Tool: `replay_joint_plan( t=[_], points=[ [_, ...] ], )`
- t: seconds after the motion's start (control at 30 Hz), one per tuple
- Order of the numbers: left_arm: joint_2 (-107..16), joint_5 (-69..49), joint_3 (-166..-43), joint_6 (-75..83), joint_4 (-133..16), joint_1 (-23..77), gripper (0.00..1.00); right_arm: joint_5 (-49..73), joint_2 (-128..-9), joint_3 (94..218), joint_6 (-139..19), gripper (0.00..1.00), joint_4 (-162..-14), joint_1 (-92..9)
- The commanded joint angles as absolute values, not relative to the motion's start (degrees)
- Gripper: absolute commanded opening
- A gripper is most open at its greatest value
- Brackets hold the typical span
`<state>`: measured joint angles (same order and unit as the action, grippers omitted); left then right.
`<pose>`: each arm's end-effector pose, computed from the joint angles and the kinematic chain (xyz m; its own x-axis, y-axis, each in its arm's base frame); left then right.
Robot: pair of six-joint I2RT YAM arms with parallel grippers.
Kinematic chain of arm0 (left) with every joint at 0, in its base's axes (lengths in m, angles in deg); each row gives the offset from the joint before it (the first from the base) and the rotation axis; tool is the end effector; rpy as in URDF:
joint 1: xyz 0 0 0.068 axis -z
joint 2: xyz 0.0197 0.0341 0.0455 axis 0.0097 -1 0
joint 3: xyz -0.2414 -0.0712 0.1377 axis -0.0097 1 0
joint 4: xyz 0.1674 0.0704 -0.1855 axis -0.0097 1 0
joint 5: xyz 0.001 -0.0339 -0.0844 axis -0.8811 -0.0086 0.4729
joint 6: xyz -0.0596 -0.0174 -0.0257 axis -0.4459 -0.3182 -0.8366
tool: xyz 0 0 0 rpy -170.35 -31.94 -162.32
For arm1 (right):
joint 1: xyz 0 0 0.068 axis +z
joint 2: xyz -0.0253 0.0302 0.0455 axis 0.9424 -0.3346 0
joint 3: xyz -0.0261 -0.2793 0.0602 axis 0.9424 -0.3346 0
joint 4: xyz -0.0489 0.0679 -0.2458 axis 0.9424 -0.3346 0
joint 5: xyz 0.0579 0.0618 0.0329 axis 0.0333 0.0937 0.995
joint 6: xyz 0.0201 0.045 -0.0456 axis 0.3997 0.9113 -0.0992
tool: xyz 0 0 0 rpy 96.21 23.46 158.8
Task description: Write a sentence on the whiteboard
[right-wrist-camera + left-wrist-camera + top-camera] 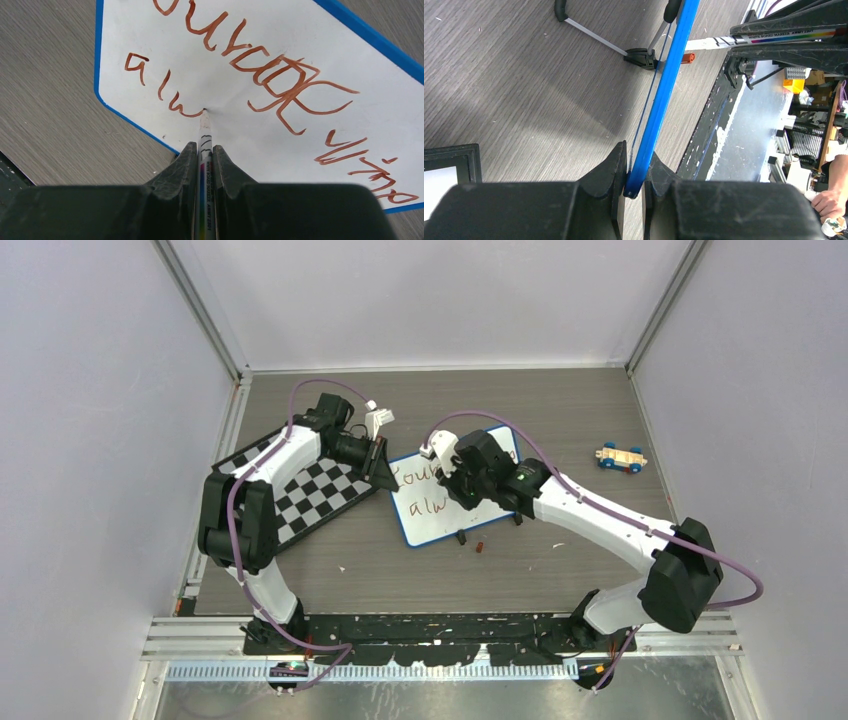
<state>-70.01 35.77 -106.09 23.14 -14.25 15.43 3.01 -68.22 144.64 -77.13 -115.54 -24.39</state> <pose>0.3285 -0.1323 0.2394 -0.8259 0.3027 -0.4757 0.5638 0.4519 -0.6914 0.2197 0.2265 0.2870 -0.3542 -0.6253 -0.6953 -0.7865 0.6015 -0.1402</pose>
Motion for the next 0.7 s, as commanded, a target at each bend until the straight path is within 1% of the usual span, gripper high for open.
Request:
replay_joint_plan(
  t=[0.0,0.23,0.47,0.67],
  points=[
    [-70.77,34.18,-107.80,23.17,-13.91,15.76,0.00,5.58,-65.90,146.23,-76.41,0.00,-115.25,-24.66],
    [-70.88,34.36,-107.86,23.17,-13.91,15.76,0.00,4.31,-65.98,144.63,-76.49,0.00,-115.44,-24.66],
    [-70.58,34.27,-107.46,23.25,-14.10,15.76,0.00,-1.63,-67.49,145.15,-76.46,0.00,-113.75,-24.78],
    [-70.51,34.19,-107.35,23.26,-14.13,15.76,0.00,-0.74,-68.52,146.27,-75.41,0.00,-112.09,-24.75]
  ],
)
